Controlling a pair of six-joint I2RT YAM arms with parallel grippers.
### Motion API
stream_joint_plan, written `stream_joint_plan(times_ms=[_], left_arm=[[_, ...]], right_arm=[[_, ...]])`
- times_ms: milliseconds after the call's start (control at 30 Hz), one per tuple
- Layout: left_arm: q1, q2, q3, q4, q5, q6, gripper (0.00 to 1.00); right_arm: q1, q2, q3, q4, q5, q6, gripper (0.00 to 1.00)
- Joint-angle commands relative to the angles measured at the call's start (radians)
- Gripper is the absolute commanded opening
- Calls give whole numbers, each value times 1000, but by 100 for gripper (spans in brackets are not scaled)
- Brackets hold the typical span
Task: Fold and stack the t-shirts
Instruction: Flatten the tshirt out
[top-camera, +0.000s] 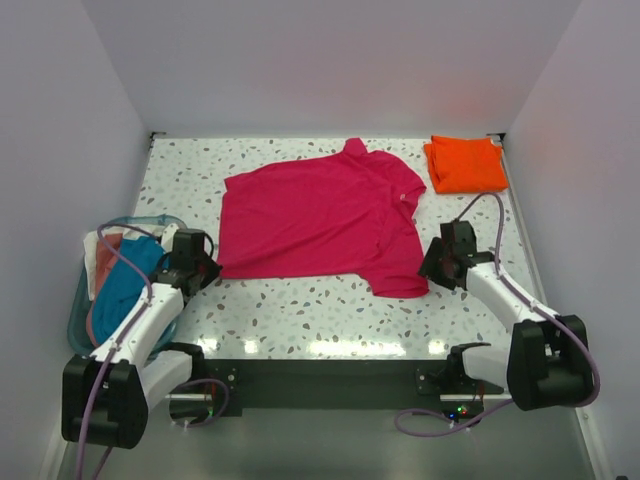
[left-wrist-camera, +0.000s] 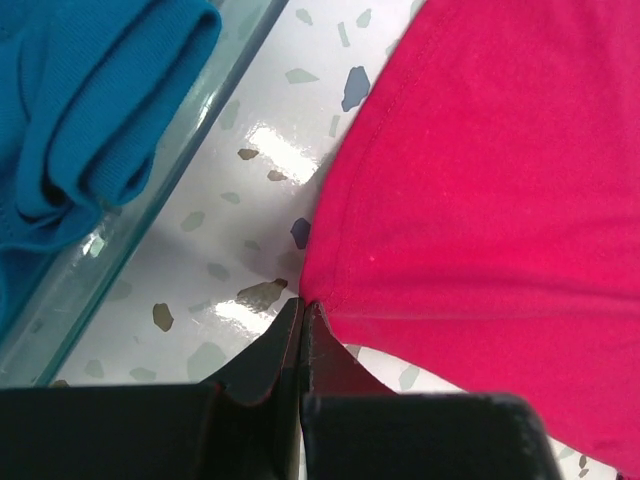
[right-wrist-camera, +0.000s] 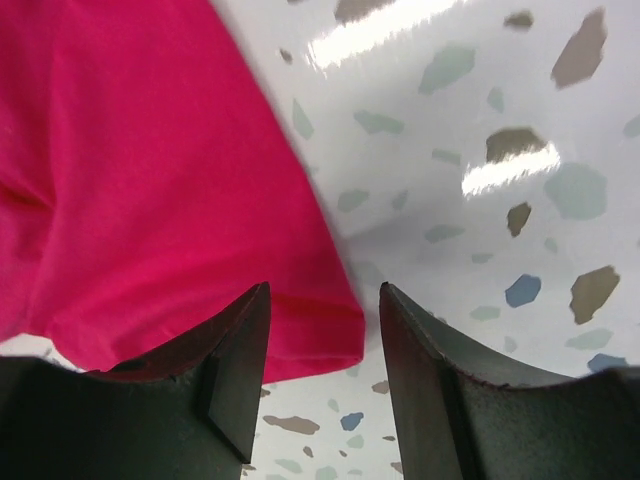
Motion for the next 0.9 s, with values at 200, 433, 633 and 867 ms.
stream_joint_plan(times_ms=[200, 433, 633, 867], left_arm=[[63, 27, 22, 66, 73, 78, 0], [69, 33, 9, 100, 122, 95, 0], [69, -3, 49, 71, 176, 150, 0], [69, -123, 169, -37, 168, 201, 0]], right_arm=[[16, -109, -155, 43, -106, 119, 51], [16, -88, -135, 66, -107, 133, 7], [16, -241, 20, -101, -84, 112, 0], [16, -512, 291, -347, -35, 61, 0]])
